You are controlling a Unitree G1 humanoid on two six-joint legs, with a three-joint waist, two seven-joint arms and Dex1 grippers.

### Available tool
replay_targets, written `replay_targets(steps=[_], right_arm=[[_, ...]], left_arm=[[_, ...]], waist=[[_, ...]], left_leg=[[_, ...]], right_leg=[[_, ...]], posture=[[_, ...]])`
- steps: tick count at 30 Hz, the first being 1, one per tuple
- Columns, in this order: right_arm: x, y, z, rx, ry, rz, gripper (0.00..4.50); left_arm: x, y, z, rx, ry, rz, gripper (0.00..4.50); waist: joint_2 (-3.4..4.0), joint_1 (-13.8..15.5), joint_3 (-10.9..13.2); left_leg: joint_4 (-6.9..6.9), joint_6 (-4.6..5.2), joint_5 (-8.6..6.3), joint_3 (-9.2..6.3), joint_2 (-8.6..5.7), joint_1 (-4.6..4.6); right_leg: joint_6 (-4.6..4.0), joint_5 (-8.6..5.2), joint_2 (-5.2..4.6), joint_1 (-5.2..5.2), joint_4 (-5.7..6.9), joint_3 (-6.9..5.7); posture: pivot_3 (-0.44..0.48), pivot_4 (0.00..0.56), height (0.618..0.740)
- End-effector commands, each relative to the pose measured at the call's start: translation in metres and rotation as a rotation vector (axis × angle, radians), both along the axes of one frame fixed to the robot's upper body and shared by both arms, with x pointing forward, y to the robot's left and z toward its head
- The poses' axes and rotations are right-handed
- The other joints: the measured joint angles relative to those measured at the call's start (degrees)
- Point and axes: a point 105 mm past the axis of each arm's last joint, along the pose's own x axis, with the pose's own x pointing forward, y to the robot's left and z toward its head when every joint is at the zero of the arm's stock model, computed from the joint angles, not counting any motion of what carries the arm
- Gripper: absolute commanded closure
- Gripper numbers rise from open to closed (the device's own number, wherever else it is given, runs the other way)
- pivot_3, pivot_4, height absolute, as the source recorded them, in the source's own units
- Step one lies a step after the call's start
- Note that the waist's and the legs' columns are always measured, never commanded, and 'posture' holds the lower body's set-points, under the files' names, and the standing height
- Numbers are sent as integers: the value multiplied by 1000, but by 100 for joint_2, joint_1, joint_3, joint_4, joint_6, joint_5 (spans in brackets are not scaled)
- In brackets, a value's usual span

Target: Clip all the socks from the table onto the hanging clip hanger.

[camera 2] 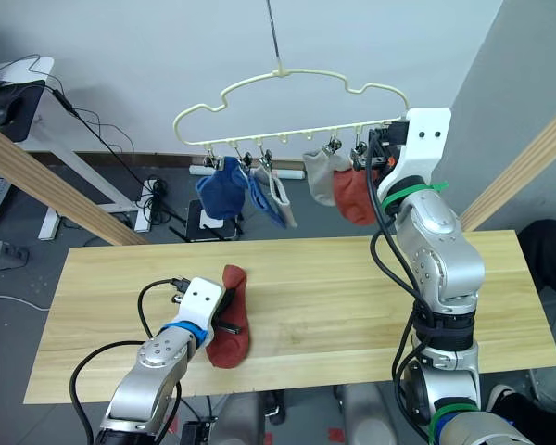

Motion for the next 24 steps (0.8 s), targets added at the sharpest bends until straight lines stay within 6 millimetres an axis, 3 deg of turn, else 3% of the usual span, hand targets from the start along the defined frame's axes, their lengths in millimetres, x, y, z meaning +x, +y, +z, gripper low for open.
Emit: replay_targets(steps=[1,6,11,18,24], right_arm=[[-6,-1,16,13,-58,-2,4500],[-6,-4,18,13,-59,-10,4500],[-6,-4,19,11,-61,-11,4500],[-6,-1,22,8,-65,-6,4500],[-8,-1,24,1,-69,-7,4500]], left_arm=[[12,-66,46,-140,-147,-348,4478],[2,-138,87,-237,-232,-716,4478],[-4,-184,114,-271,-320,-886,4478],[28,-237,128,-321,-358,-769,4478],[47,-257,138,-319,-412,-676,4478]], waist=[[0,22,0],[0,-21,0],[0,-68,-1],[-1,-66,-1],[-1,-128,0]], left_leg=[[1,0,0,0,0,-3],[4,-21,12,12,-5,-14],[-25,-22,14,16,2,-19],[-25,-7,8,14,-6,-31],[-31,-10,9,14,-4,-37]], right_leg=[[0,0,0,-1,-1,-1],[3,5,-5,4,-34,6],[3,4,-1,-2,-63,1],[16,13,-2,0,-85,2],[16,13,-2,-4,-90,-2]], posture=[[-188,352,740],[-207,351,740],[-212,350,740],[-227,345,740],[-242,342,740]])
